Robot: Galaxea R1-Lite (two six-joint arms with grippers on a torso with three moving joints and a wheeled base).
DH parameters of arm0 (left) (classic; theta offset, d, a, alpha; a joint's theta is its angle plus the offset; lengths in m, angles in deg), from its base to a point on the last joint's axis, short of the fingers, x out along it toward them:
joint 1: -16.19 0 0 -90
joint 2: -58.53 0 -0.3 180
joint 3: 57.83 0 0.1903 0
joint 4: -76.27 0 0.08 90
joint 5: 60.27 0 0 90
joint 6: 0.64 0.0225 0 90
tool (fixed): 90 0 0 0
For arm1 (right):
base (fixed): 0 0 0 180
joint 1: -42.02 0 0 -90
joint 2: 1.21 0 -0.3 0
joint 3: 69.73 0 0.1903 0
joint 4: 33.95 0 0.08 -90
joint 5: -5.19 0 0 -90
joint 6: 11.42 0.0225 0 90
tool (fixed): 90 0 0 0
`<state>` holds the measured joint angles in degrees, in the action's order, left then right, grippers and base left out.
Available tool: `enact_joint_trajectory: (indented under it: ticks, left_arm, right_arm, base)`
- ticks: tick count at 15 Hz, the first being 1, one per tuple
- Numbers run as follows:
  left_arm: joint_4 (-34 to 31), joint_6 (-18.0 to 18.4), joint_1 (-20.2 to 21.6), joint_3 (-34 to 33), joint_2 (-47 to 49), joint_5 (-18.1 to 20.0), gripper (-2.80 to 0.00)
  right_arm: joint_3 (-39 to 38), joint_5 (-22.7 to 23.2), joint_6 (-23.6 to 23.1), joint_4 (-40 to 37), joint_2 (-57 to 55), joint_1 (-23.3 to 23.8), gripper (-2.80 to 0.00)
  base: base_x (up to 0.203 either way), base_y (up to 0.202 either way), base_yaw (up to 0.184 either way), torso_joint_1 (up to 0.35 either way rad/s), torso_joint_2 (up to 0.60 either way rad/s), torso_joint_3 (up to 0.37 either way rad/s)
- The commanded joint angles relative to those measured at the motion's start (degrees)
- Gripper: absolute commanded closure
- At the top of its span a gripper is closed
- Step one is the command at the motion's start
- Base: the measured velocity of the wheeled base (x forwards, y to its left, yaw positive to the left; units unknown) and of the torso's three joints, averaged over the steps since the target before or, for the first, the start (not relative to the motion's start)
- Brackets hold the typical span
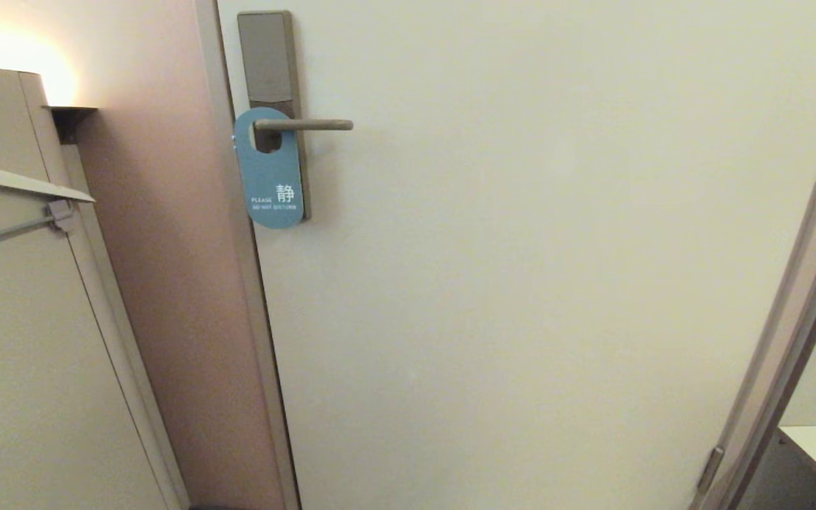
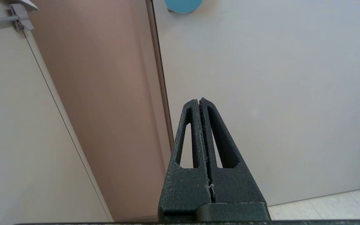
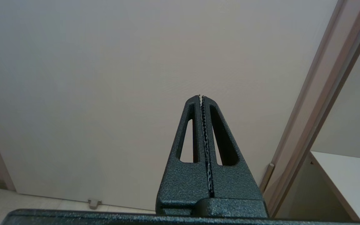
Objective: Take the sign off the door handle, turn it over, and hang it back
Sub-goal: Take down the sign
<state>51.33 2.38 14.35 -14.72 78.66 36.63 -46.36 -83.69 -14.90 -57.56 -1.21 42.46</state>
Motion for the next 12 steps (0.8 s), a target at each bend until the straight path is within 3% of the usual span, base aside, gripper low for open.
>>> enact_joint_trajectory:
  ticks: [1,8,12]
  left_arm:
    - [0.0,0.0,0.0,1.2,3.0,0.1,0.00]
    - [0.0,0.0,0.0,1.3,5.2,-0.1,0.00]
    - [2.5,-0.9,0.0,5.4,12.1,-0.1,0.00]
  right_arm:
    - [0.0,0.0,0.0,0.0,0.0,0.0,0.00]
    - [0.0,0.0,0.0,0.0,0.0,0.0,0.00]
    - [0.0,0.0,0.0,0.0,0.0,0.0,0.00]
  base:
    - [0.000,0.000,0.000,0.000,0.00,0.000]
    - [0.000,0.000,0.000,0.000,0.00,0.000]
    - [0.000,0.000,0.000,0.000,0.00,0.000]
